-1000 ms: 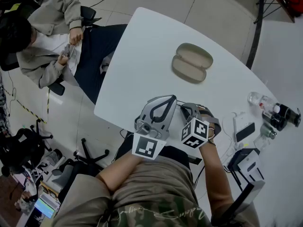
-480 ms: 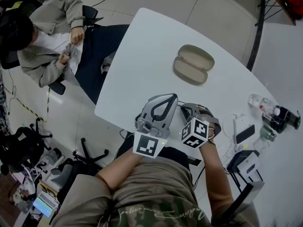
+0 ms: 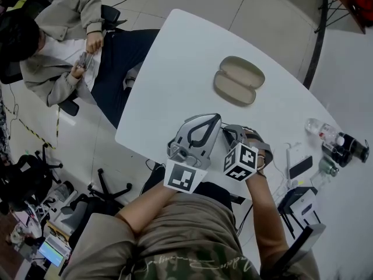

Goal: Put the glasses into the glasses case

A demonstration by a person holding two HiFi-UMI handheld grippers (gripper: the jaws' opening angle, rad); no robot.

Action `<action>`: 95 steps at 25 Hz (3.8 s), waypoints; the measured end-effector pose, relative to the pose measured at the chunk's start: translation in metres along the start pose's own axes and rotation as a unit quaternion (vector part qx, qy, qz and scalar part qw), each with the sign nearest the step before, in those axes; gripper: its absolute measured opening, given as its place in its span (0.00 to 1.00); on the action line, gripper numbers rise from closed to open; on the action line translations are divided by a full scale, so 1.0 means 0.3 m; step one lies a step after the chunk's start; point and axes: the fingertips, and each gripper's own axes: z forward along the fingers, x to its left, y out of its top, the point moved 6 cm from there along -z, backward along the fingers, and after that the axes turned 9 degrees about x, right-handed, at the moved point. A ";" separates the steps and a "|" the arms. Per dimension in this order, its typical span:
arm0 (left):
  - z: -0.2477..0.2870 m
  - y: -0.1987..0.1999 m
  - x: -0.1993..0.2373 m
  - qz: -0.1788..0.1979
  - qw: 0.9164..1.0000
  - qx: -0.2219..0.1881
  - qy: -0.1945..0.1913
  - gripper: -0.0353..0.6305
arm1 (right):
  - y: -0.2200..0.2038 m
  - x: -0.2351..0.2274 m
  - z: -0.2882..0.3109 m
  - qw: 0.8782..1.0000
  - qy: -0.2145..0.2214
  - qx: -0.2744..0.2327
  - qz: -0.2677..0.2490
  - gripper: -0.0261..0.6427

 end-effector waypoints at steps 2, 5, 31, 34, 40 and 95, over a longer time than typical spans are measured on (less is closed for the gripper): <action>0.004 -0.005 -0.003 -0.001 1.000 0.004 -0.003 0.06 | 0.001 -0.009 0.001 1.000 -0.001 0.000 -0.001 0.09; 0.010 0.000 0.001 0.004 1.000 -0.001 -0.004 0.06 | -0.001 -0.022 0.005 1.000 -0.002 0.003 -0.002 0.09; 0.070 0.012 0.028 0.011 1.000 -0.009 -0.009 0.06 | -0.010 -0.106 0.026 1.000 -0.006 0.009 0.009 0.09; 0.072 0.010 0.036 0.010 1.000 -0.010 -0.009 0.06 | -0.013 -0.121 0.021 1.000 -0.010 0.007 0.014 0.09; 0.065 0.060 0.066 -0.005 1.000 -0.025 0.004 0.06 | 0.002 -0.244 -0.022 0.999 -0.030 -0.012 0.030 0.09; -0.666 0.236 -0.357 -0.004 0.996 -0.061 -0.069 0.06 | -0.129 0.657 -0.904 0.760 -0.284 -0.467 0.351 0.07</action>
